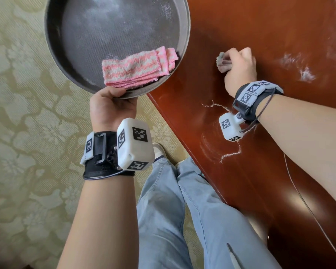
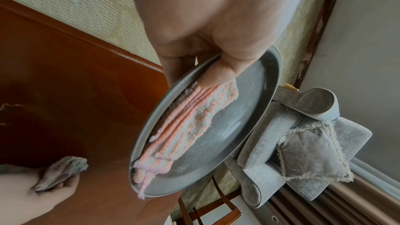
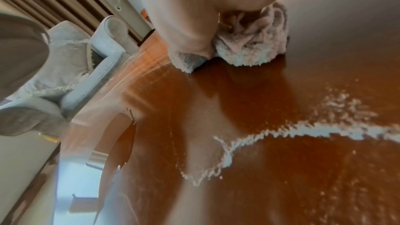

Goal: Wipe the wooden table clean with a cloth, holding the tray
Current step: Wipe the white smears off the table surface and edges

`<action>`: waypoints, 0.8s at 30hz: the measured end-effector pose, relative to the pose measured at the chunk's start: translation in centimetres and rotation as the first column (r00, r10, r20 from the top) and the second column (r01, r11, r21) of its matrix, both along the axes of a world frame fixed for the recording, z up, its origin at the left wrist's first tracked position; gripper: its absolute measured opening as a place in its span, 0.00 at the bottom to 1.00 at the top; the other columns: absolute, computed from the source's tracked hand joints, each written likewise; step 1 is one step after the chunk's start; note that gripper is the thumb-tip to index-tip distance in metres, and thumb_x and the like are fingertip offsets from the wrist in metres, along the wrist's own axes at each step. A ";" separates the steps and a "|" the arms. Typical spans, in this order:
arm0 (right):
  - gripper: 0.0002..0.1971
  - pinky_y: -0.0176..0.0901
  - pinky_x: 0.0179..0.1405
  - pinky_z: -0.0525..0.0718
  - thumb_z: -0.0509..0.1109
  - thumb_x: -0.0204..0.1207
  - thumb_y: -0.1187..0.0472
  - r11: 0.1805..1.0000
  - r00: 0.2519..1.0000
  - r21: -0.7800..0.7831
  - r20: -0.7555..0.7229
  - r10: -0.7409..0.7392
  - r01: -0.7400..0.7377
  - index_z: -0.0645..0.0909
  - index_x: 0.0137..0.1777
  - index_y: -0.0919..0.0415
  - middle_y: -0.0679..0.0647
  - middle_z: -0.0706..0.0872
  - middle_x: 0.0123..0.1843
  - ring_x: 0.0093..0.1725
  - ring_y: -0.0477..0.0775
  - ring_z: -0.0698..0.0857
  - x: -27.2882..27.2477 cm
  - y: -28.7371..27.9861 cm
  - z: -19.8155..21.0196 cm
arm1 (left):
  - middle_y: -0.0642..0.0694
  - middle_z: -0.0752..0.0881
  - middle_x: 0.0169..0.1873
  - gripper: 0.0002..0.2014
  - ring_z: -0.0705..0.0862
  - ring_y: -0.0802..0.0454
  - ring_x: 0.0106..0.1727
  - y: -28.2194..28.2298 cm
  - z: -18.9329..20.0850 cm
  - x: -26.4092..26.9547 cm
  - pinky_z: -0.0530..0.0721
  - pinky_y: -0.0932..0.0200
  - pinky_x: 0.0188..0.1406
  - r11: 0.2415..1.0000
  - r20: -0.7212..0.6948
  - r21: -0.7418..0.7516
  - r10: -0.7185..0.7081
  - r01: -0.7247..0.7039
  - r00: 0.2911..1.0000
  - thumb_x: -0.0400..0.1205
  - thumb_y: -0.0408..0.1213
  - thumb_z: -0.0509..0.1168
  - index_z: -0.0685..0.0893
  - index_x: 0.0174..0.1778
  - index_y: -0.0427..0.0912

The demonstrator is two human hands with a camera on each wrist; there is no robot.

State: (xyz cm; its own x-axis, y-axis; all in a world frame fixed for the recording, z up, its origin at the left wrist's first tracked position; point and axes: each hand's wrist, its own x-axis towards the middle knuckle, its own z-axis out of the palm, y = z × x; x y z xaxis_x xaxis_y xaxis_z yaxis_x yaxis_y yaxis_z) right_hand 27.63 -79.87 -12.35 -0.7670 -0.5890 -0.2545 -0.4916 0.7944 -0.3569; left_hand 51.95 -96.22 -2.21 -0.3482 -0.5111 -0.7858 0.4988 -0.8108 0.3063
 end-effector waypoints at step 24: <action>0.23 0.47 0.53 0.72 0.65 0.72 0.74 0.623 0.634 0.162 0.362 0.683 -0.765 0.80 0.57 0.43 0.43 0.72 0.56 0.56 0.50 0.69 6.2 6.8 1.9 | 0.36 0.86 0.47 0.19 0.86 0.37 0.54 2.1 2.0 -5.1 0.88 0.51 0.56 0.994 0.018 -0.041 -0.097 0.098 0.995 0.62 0.18 0.52 0.81 0.44 0.30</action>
State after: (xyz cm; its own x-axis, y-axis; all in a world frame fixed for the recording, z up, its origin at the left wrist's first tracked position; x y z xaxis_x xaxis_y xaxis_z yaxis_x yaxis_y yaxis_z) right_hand 33.84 -73.09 -10.48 -0.0065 -0.7945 -0.6072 -0.8782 0.2950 -0.3766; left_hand 46.90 -94.16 -0.18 -0.3860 -0.5075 -0.7703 0.4127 -0.8419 0.3479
